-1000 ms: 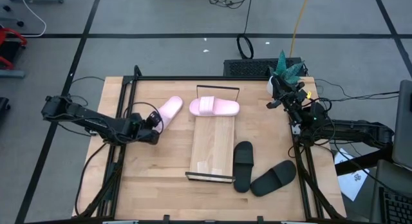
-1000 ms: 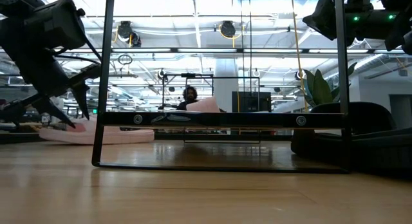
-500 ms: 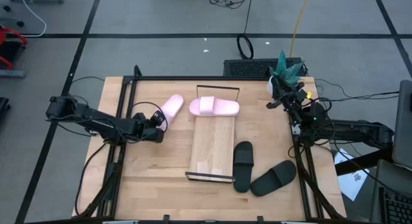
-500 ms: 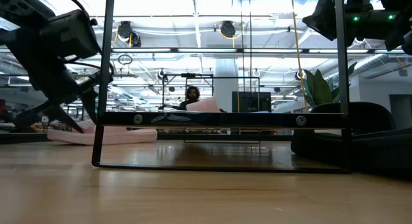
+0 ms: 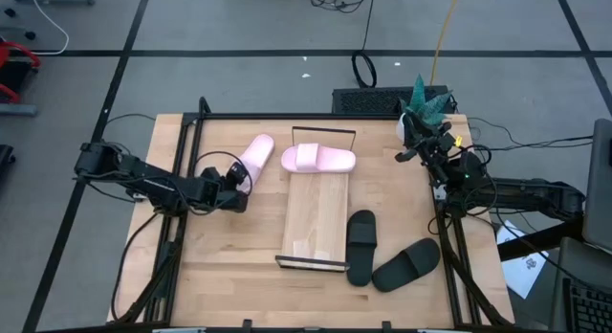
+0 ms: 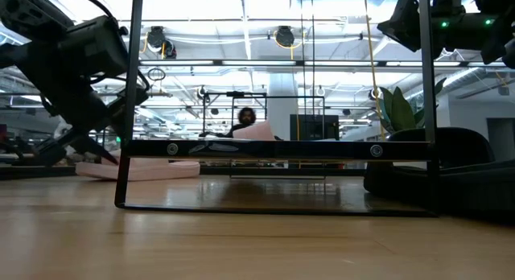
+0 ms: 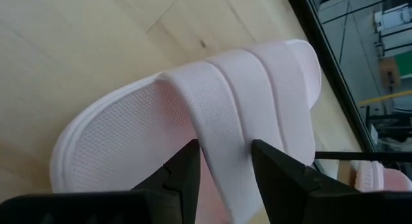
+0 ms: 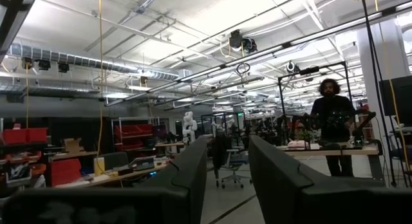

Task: Pick and place slides into the shelf
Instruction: Put the pink slide on the shelf

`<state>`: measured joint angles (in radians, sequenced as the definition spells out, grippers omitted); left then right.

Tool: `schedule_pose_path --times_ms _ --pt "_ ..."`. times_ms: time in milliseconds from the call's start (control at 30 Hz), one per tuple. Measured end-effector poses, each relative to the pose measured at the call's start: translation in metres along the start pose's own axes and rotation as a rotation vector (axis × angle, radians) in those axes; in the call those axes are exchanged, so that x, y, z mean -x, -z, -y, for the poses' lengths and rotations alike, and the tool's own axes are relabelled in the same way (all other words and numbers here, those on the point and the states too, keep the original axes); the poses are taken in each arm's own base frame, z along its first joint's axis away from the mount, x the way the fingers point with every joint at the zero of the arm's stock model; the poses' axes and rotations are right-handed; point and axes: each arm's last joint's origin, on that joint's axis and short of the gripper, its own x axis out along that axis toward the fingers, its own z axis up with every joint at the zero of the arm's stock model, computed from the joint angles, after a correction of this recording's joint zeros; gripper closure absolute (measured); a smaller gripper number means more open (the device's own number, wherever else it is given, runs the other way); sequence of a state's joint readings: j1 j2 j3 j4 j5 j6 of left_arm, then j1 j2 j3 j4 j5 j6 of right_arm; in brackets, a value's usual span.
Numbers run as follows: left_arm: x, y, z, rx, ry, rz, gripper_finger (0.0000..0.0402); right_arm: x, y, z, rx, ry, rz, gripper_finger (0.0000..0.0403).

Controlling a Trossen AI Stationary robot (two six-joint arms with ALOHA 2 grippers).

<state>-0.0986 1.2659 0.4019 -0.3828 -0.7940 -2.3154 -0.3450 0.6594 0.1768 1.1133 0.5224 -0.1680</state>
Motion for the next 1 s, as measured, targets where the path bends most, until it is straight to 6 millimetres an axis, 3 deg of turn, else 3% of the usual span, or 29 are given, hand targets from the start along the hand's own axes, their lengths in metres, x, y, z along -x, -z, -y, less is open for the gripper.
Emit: schedule_pose_path --times_ms 1000 --pt "-0.0042 0.0087 0.0054 0.074 0.081 -0.003 0.0266 0.0 0.0007 -0.0001 0.004 -0.001 -0.006 0.0296"
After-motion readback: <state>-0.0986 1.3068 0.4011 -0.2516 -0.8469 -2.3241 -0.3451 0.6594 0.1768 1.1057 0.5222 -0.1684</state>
